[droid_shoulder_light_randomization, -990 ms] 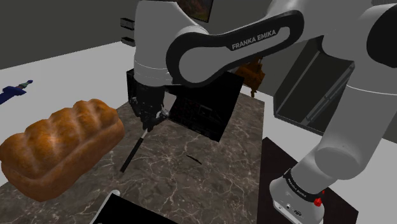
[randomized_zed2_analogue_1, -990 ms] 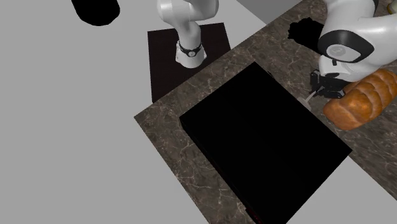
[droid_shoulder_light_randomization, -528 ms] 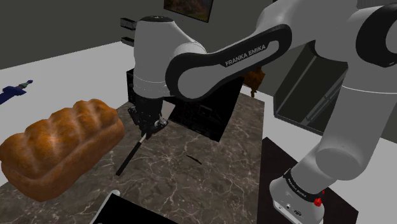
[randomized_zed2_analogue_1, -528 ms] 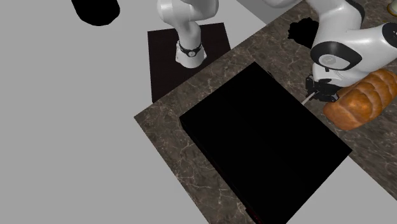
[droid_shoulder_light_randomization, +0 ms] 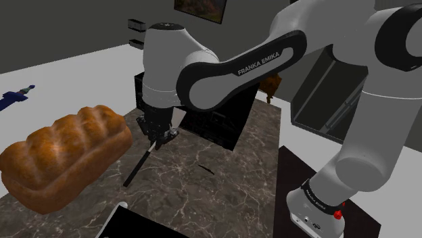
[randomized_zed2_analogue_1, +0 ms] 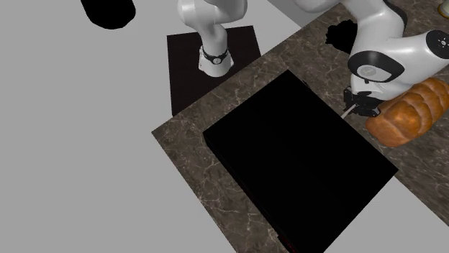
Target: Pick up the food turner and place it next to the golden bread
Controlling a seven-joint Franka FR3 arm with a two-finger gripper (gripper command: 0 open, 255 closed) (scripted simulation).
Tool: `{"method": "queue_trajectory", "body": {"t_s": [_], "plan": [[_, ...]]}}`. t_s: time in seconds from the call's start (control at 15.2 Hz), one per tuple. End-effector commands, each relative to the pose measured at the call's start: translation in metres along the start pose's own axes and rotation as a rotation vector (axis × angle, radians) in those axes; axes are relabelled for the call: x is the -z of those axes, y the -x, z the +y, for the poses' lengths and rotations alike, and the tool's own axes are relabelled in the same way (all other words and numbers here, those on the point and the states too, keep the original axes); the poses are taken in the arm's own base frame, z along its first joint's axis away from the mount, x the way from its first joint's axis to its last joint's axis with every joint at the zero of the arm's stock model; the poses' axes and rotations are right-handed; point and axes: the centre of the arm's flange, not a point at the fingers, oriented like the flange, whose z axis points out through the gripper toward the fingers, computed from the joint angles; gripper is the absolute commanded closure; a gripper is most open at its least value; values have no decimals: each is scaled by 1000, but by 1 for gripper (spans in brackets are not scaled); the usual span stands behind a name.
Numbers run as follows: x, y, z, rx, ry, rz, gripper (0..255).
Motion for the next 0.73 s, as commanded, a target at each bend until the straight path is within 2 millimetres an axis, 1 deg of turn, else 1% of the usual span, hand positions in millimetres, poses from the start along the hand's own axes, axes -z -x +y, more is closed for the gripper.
{"method": "queue_trajectory", "body": {"t_s": [0.0, 0.07, 0.4, 0.59, 0.66], "plan": [[-5, -3, 1, -4, 13, 3, 255], [-6, -3, 1, -4, 13, 3, 0], [-5, -3, 1, -4, 13, 3, 0], [34, -3, 1, -4, 13, 3, 0], [45, -3, 1, -4, 13, 3, 0]]}}
